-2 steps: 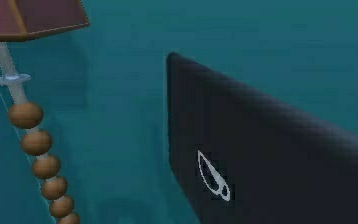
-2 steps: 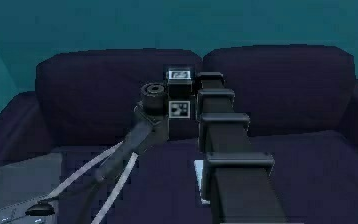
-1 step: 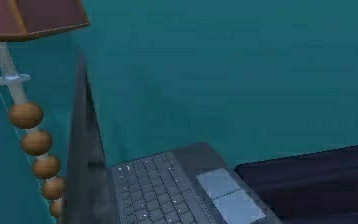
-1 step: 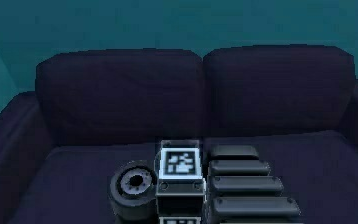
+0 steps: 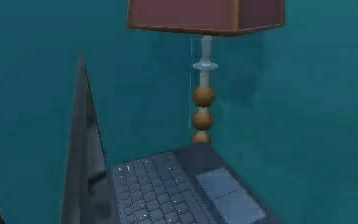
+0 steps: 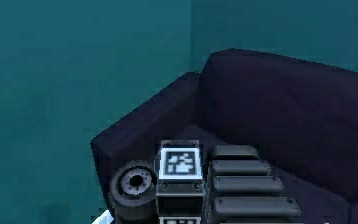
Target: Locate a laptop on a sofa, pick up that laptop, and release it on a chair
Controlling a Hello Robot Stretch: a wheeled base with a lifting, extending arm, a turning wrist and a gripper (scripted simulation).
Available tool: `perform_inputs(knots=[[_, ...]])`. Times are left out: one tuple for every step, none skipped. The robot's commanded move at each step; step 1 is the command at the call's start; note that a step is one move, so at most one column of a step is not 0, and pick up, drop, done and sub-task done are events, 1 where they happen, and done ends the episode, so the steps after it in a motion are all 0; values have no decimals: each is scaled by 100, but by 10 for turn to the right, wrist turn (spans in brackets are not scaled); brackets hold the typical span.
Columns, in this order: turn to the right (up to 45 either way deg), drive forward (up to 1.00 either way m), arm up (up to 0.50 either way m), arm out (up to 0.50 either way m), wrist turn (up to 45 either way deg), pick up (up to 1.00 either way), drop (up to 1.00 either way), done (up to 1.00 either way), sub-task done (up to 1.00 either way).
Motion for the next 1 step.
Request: perform_inputs(knots=[[-450,0,0,0,0,0,0,0,0]])
